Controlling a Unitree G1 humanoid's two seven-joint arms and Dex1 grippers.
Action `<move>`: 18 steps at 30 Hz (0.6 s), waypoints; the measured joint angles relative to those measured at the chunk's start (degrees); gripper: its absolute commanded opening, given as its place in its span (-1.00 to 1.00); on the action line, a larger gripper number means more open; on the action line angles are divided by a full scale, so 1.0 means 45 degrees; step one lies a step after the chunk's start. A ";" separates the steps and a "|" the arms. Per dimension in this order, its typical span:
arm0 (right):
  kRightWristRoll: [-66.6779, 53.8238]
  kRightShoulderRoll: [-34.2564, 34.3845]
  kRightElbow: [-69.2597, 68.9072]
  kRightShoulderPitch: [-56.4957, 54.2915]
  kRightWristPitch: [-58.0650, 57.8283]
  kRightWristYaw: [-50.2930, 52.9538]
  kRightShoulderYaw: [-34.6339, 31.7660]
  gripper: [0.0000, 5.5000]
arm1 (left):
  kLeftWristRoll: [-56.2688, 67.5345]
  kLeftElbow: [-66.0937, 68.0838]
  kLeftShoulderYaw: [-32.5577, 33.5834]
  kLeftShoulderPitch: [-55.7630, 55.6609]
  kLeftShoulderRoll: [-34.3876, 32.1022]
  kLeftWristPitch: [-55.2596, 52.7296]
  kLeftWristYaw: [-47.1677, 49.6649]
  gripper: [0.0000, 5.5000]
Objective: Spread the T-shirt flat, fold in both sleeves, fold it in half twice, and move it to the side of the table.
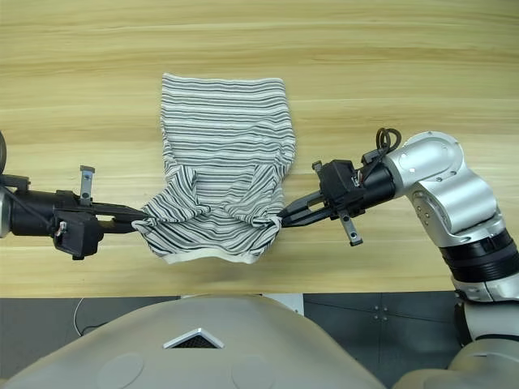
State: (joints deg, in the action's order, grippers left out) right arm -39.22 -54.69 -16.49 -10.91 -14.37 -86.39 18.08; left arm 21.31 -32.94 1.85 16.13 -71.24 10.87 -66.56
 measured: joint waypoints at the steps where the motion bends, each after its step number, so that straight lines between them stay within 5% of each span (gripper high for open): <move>1: -0.0105 -0.0072 -0.0124 0.0096 -0.0222 -0.0143 -0.0127 -0.96 | 0.0175 -0.0198 0.0364 0.0300 -0.0013 0.0005 -0.0184 -0.96; 10: -0.0881 -0.0794 -0.1282 0.0127 -0.2102 -0.0685 -0.1436 -0.96 | 0.1421 -0.1481 0.2914 0.1901 0.0386 -0.0139 -0.1738 -0.96; 18: 0.1094 0.2100 0.1550 -0.1975 -0.1333 0.2493 -0.1718 -0.96 | 0.0438 0.0543 0.0571 -0.2850 0.1478 -0.1719 -0.0660 -0.96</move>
State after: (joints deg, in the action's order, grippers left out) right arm -34.30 -45.24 -9.52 -19.80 -20.37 -75.17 10.35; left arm 23.28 -30.50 4.42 3.31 -64.59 3.13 -69.53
